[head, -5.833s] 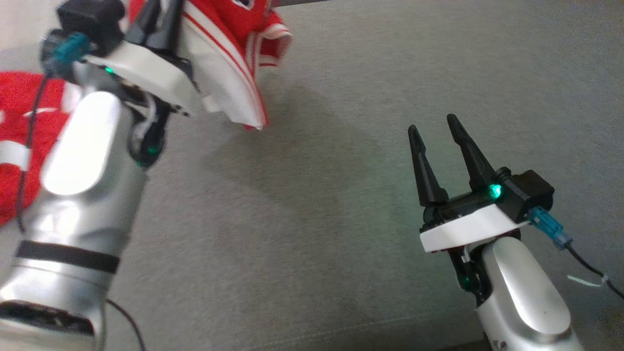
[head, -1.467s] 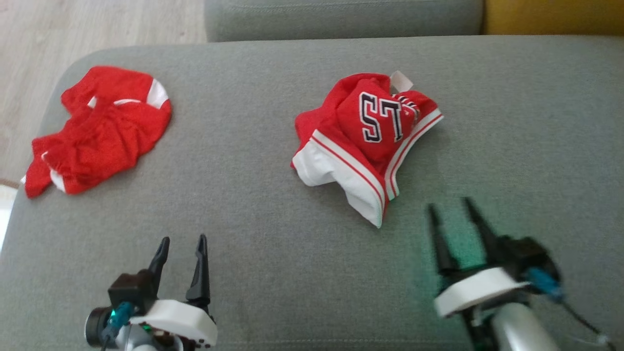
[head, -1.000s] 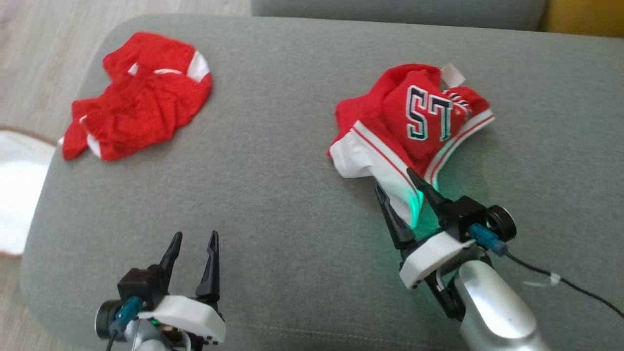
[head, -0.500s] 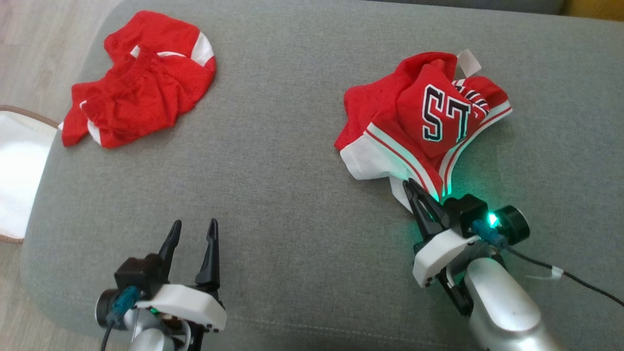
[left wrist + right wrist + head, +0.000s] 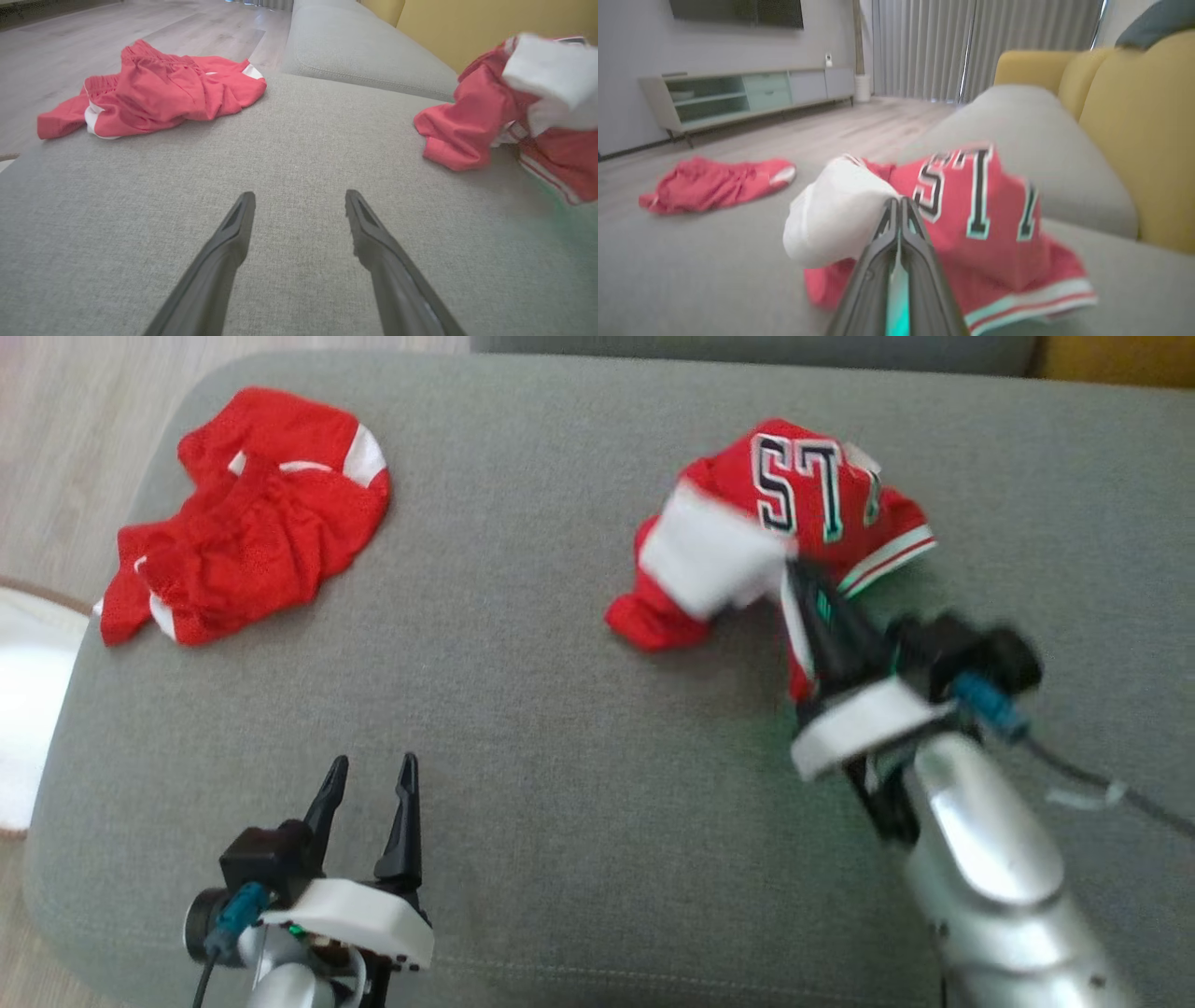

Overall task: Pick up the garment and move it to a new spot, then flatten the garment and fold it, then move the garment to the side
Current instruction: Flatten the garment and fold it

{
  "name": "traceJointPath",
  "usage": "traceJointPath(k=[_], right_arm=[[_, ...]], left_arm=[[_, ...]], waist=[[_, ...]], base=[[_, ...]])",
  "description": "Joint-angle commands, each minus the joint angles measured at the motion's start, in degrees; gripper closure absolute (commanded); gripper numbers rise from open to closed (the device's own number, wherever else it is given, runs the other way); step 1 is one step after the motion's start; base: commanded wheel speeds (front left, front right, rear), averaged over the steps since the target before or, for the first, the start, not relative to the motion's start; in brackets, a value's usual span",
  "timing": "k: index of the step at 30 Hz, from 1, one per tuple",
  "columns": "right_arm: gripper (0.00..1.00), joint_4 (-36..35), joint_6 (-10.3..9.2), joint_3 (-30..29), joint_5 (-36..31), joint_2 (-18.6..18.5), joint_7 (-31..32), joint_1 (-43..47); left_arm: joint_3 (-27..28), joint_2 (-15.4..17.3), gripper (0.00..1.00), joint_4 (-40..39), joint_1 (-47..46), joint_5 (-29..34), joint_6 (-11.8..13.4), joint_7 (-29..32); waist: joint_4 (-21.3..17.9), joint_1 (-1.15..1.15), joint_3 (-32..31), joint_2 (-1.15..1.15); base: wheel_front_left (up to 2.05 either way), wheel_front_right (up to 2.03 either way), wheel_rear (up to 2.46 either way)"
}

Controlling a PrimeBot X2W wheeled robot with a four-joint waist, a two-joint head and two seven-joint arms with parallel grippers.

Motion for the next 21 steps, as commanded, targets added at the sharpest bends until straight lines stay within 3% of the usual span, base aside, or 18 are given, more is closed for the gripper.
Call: traceJointPath(k=[1, 7, 16, 21], right_arm=[[1.00, -3.3, 0.43, 0.9, -0.1, 0.3, -0.8, -4.0], [1.00, -7.4, 0.43, 3.7, -0.9, -0.9, -0.8, -16.5], [1.00, 1.1, 0.43, 12.2, 1.5, -3.5, -0.8, -39.8], [1.00, 5.5, 0.43, 14.1, 2.7, -4.3, -0.8, -47.8]], left_arm=[[1.6, 0.1, 0.00, -1.6, -1.1, -0.2, 0.1, -0.5], [0.6, 0.1, 0.00, -1.5, -0.6, -0.8, -0.2, -0.5], [-4.0, 0.1, 0.00, -0.5, -0.3, -2.0, -0.4, -0.5], [-4.7, 0.1, 0.00, -0.5, 0.6, -2.4, 0.0, -0.5]], waist=[[-0.5, 0.00, -0.9, 0.00], [0.3, 0.00, -2.9, 0.00], [9.7, 0.00, -4.4, 0.00], [13.0, 0.00, -4.5, 0.00]], base=[[0.00, 0.00, 0.00], [0.00, 0.00, 0.00], [0.00, 0.00, 0.00], [0.00, 0.00, 0.00]])
